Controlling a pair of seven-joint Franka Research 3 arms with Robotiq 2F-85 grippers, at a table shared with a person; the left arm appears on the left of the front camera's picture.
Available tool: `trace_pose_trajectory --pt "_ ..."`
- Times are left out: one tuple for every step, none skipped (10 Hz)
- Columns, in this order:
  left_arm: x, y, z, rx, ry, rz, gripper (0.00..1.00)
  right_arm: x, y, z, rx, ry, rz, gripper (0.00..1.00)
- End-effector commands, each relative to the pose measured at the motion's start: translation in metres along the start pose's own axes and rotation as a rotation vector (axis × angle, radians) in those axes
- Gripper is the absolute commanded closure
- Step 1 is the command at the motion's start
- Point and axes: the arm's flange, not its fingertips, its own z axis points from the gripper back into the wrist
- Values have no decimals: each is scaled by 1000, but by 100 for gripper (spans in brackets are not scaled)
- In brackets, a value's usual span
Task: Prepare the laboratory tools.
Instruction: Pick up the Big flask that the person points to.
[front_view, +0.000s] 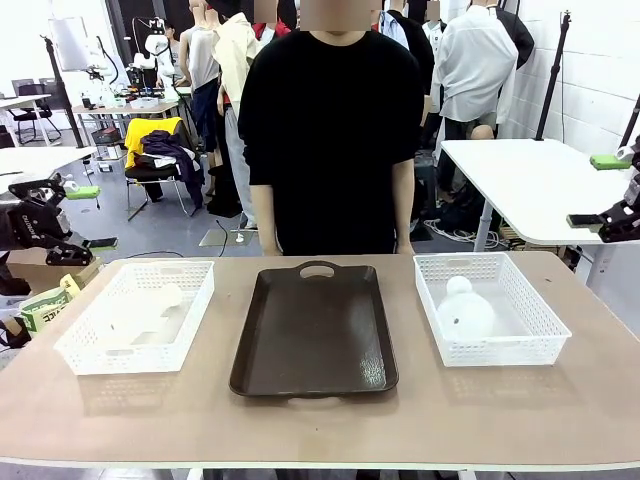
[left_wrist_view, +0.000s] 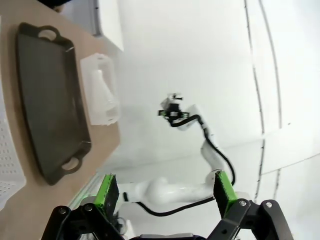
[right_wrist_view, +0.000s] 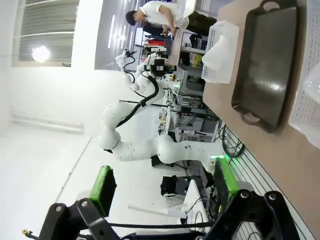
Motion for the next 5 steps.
trace_pose_trajectory --pt "9 -10 2 -91 -18 52 0 3 0 -1 -7 -6 -25 0" --pt "10 -13 2 -108 -1 46 0 3 -6 -2 -43 -10 -23 0" --pt "10 -13 0 -104 15 45 0 4 -9 -2 -88 -33 -13 0" --pt "9 -11 -2 -94 23 53 0 5 -12 0 -138 -70 6 0" --pt "9 -10 -5 -92 35 58 0 6 -14 0 -154 -93 17 0"
